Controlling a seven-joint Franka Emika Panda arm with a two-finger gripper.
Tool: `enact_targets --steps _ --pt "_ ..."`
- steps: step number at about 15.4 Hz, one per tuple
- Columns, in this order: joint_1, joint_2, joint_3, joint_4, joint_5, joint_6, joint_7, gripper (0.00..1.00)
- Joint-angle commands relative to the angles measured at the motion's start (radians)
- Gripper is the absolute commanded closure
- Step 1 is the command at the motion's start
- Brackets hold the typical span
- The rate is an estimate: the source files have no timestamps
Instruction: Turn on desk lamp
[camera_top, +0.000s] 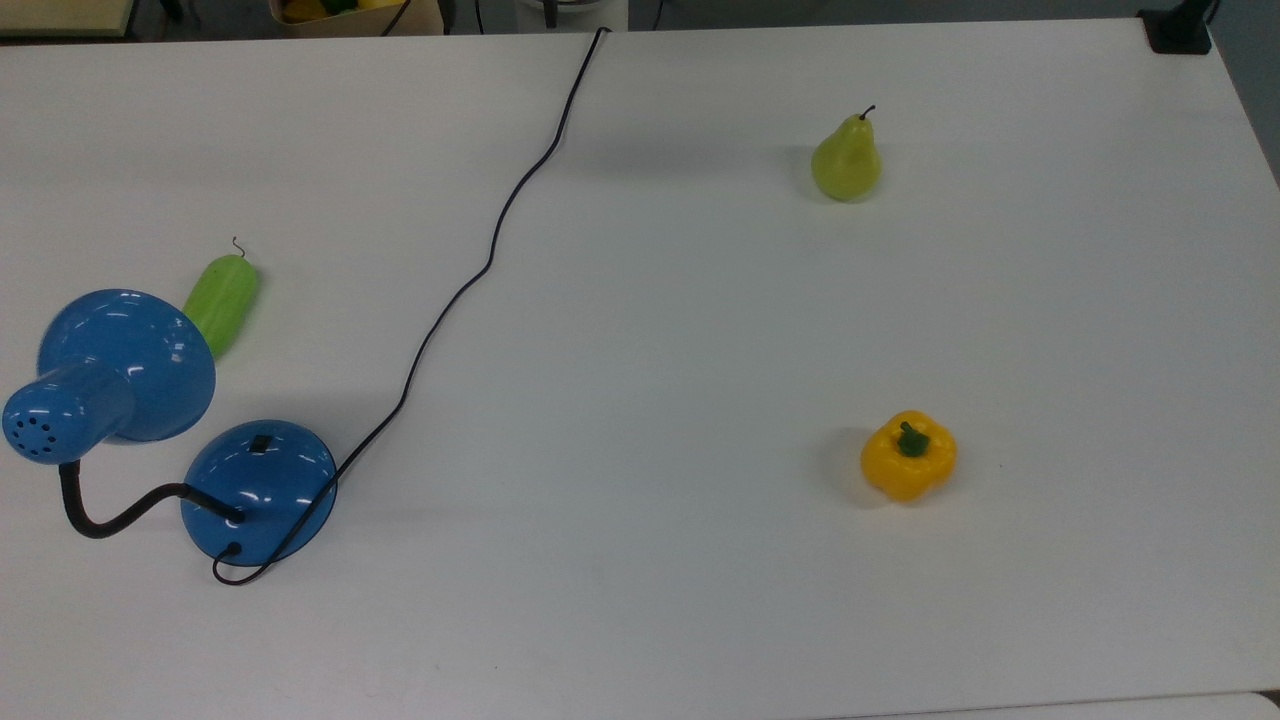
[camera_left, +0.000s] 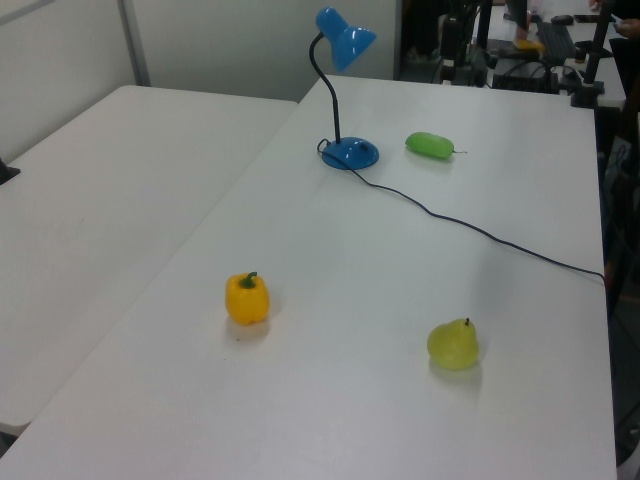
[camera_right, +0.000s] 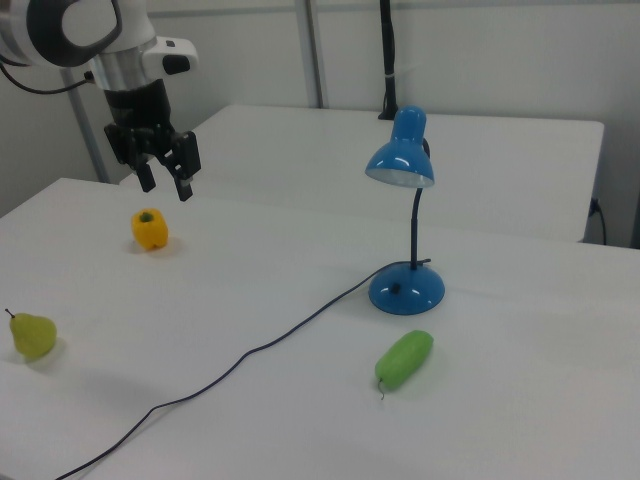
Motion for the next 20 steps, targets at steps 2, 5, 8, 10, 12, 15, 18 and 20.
enact_targets --steps 2,5,8,10,12,15,18,20 --pt "0.020 -0.006 -0.019 -0.013 0.005 0.012 -0.030 0.74" --pt "0.020 -0.006 -0.019 -0.013 0.016 0.010 -0.028 0.94" --pt "0.016 -0.006 -0.019 -0.013 0.023 0.007 -0.019 0.95" --pt "0.014 -0.006 -0.019 -0.016 0.030 0.009 -0.033 0.95" --pt "0.007 0.000 -0.019 -0.016 0.031 0.010 -0.033 0.95" --pt "-0.006 0.005 -0.028 -0.043 0.028 0.039 -0.043 0.96" --pt "-0.019 0.023 -0.048 -0.117 0.017 0.162 -0.103 0.96" --pt "-0.027 0.047 -0.064 -0.129 0.013 0.193 -0.109 0.96"
